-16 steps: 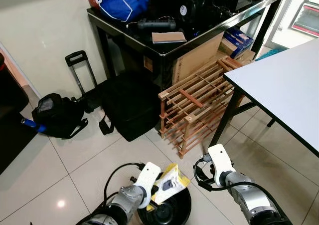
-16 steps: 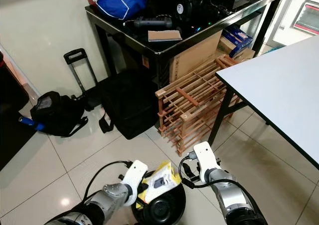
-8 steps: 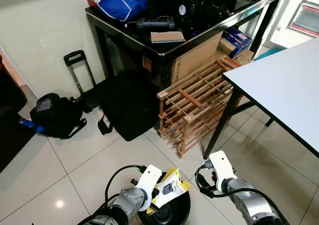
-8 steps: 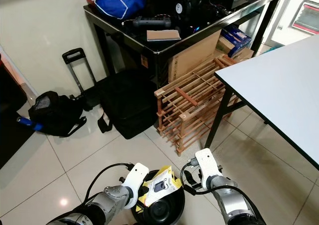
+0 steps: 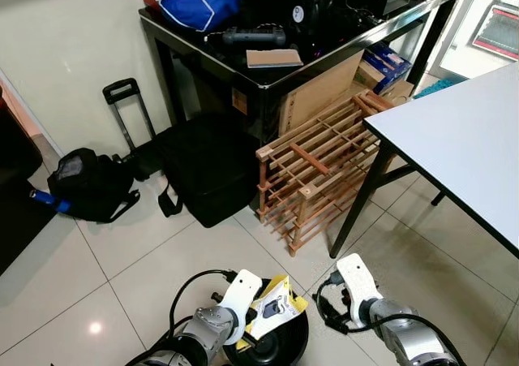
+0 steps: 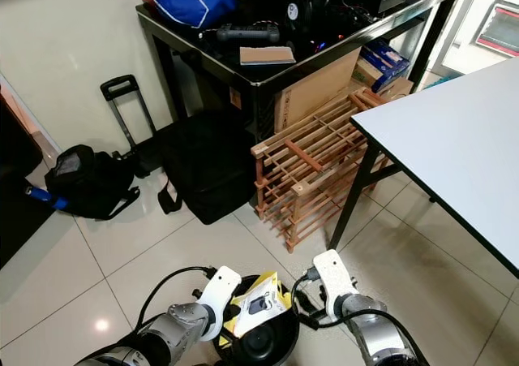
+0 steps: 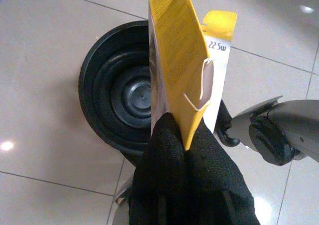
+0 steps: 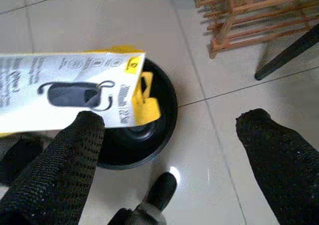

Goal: Picking trash to rubbish bin

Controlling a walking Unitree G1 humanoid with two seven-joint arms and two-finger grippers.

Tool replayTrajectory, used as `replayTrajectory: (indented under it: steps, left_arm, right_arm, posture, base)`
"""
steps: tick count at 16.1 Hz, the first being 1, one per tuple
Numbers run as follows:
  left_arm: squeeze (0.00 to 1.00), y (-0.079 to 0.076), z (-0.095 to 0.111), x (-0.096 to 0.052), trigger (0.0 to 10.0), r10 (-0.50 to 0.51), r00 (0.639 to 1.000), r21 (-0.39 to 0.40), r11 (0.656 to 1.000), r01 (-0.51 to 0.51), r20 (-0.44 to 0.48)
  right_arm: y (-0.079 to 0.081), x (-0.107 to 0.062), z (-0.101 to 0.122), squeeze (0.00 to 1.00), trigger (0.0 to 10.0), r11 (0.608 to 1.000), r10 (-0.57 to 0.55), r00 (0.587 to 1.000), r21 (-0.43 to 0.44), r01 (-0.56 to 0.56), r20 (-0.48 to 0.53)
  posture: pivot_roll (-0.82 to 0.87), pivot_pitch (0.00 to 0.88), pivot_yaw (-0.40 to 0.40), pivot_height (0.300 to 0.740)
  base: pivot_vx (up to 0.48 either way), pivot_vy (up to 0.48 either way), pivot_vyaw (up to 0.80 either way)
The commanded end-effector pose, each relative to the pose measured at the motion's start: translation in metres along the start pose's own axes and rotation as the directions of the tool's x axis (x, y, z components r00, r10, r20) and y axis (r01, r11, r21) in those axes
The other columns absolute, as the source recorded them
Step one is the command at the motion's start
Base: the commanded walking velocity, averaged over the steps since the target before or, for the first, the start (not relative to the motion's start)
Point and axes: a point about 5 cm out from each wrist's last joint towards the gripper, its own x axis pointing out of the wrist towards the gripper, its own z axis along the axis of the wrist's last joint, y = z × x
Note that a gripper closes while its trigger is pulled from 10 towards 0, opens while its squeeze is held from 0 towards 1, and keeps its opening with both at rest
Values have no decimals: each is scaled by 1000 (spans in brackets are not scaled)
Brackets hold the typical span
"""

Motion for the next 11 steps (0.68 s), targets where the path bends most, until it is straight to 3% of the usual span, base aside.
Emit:
replayTrajectory:
  steps: [1, 11]
  left_arm:
    - [0, 0, -10, 0, 10000, -4, 999, -5, 1000, 4, -35]
    - [0, -3, -17, -1, 10000, -25, 999, -40, 999, 23, -29]
  right_arm:
    - [4, -1, -4, 0, 10000, 999, 38, 999, -16, -39, -14]
    - [13, -2, -3, 0, 10000, 992, 127, 992, -20, -127, -11]
  posture:
    - [-97, 145, 37, 740]
    - [-102, 144, 38, 740]
  base:
    - [0, 0, 0]
    - [0, 0, 0]
